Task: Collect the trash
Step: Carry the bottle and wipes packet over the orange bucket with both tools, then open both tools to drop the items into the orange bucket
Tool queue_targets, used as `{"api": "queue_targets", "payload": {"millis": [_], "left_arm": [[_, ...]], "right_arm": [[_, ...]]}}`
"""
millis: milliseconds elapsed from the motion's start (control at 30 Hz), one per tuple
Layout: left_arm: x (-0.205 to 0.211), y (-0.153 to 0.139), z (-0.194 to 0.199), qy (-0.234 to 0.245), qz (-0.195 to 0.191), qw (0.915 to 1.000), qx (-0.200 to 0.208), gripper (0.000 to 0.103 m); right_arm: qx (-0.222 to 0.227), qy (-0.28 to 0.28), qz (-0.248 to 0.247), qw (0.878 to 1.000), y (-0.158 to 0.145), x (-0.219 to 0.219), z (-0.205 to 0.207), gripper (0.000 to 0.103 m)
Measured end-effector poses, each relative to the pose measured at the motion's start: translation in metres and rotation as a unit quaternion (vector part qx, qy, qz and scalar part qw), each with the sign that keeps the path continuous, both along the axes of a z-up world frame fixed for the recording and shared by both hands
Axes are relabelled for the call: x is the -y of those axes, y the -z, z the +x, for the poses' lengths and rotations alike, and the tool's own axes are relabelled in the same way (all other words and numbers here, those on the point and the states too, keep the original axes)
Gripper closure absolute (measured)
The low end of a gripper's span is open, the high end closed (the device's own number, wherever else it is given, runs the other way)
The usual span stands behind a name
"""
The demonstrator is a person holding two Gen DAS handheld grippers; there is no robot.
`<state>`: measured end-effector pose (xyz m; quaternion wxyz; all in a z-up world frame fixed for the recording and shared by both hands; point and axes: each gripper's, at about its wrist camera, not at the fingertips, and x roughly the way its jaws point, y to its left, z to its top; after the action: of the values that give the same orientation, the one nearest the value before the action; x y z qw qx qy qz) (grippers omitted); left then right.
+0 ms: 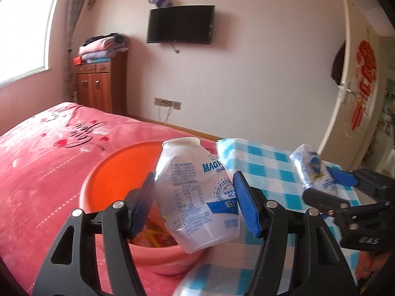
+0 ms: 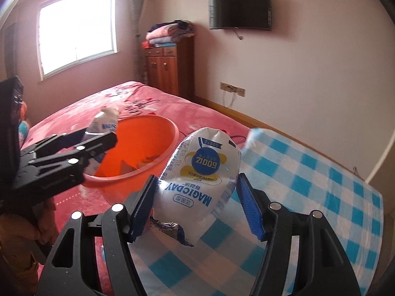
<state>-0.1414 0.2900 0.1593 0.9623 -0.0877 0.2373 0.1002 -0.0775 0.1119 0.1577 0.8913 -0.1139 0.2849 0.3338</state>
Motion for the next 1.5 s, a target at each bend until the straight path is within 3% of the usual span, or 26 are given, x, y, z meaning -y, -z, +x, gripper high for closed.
{"api": "queue_targets", "payload": {"millis": [300, 633, 800, 1067, 1100, 1167, 1333, 1500], "left_arm": [[-0.049, 0.013, 0.017, -0.051, -0.005, 0.9984, -0.021, 0.039], [-0.074, 0.027, 0.04, -0.072, -0.007, 0.9964, -0.043, 0.039], [-0.082, 0.03, 0.051, -0.076, -0.014, 0.9958, -0.049, 0.039], [-0.076, 0.03, 0.054, -0.084, 0.009, 0.9946, -0.061, 0.039], [-0.077, 0.03, 0.053, -0.087, 0.007, 0.9944, -0.06, 0.039], [-0.08, 0.032, 0.053, -0.09, -0.006, 0.9941, -0.061, 0.038], [-0.08, 0.03, 0.05, -0.095, -0.001, 0.9939, -0.055, 0.023], [-0.077, 0.028, 0.046, -0.099, -0.003, 0.9939, -0.05, 0.017]], "right_arm": [[0.005, -0.059, -0.006, 0.998, -0.008, -0.064, 0.008, 0.038], [-0.011, -0.087, -0.025, 0.996, 0.014, -0.108, 0.029, 0.037], [-0.013, -0.091, -0.026, 0.995, 0.023, -0.114, 0.037, 0.037], [-0.013, -0.102, -0.034, 0.994, 0.036, -0.125, 0.04, 0.036], [-0.018, -0.103, -0.033, 0.994, 0.038, -0.126, 0.042, 0.035], [-0.028, -0.098, -0.021, 0.995, 0.041, -0.123, 0.045, 0.021], [-0.044, -0.095, 0.014, 0.994, 0.041, -0.107, 0.049, 0.017], [-0.039, -0.062, 0.034, 0.997, 0.035, -0.086, 0.051, 0.014]]}}
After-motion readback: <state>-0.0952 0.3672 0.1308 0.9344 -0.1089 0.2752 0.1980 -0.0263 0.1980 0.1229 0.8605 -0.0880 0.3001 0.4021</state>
